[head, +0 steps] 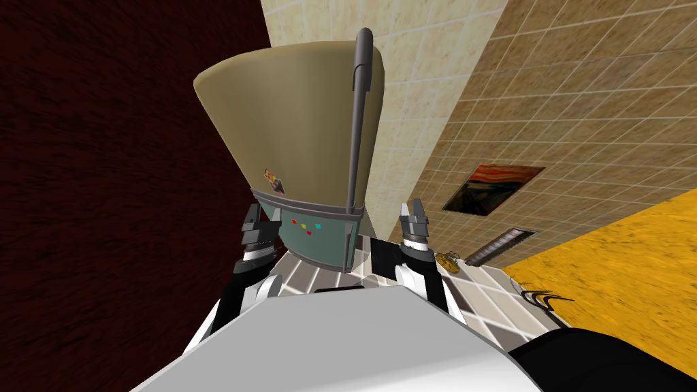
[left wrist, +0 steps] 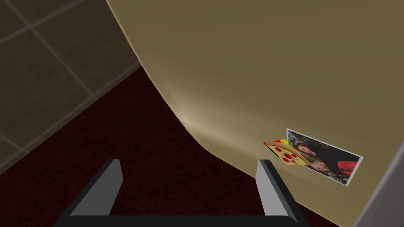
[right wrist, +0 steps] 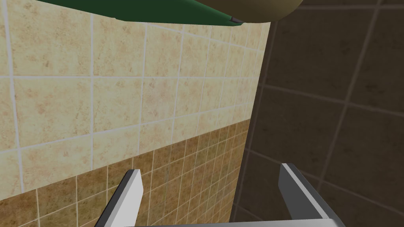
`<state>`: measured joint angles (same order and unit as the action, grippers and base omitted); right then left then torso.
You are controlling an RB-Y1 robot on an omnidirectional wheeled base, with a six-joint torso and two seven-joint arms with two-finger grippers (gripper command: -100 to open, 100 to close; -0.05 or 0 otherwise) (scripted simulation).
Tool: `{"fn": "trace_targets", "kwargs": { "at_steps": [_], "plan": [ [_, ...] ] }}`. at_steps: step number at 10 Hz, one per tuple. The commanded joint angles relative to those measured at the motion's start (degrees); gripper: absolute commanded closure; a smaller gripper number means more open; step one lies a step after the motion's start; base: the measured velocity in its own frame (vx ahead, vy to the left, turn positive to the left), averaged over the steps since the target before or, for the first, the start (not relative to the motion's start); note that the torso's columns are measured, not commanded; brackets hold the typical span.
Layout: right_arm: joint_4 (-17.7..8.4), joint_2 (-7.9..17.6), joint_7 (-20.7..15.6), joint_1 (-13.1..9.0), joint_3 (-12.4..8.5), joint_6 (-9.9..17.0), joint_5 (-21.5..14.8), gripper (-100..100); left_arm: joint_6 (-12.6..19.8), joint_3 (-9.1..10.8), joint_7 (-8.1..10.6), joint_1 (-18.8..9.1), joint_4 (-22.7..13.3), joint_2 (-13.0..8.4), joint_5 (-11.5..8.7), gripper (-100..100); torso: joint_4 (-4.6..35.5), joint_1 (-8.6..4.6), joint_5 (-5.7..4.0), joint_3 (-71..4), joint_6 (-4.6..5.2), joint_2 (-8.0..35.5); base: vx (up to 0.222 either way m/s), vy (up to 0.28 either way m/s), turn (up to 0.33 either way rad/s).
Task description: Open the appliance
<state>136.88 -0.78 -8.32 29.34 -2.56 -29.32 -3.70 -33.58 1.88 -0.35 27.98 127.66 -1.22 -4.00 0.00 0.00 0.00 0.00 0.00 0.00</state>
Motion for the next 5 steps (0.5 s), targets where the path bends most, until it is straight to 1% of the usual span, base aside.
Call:
{"fn": "trace_targets", "kwargs": {
  "at_steps": [1, 5],
  "plan": [
    [0.0, 0.0, 0.0, 0.0, 0.0, 0.0, 0.0, 0, 0.0, 0.0, 0.0, 0.0, 0.0, 0.0, 0.0, 0, 2.35, 0.0, 0.0, -4.67, 0.0, 2.32, 0.0, 0.0, 0.0],
    [0.01, 0.0, 0.0, 0.0, 0.0, 0.0, 0.0, 0, 0.0, 0.0, 0.0, 0.0, 0.01, 0.0, 0.0, 0, 18.46, 0.0, 0.0, -36.92, 0.0, 18.45, 0.0, 0.0, 0.0]
  ]
}}
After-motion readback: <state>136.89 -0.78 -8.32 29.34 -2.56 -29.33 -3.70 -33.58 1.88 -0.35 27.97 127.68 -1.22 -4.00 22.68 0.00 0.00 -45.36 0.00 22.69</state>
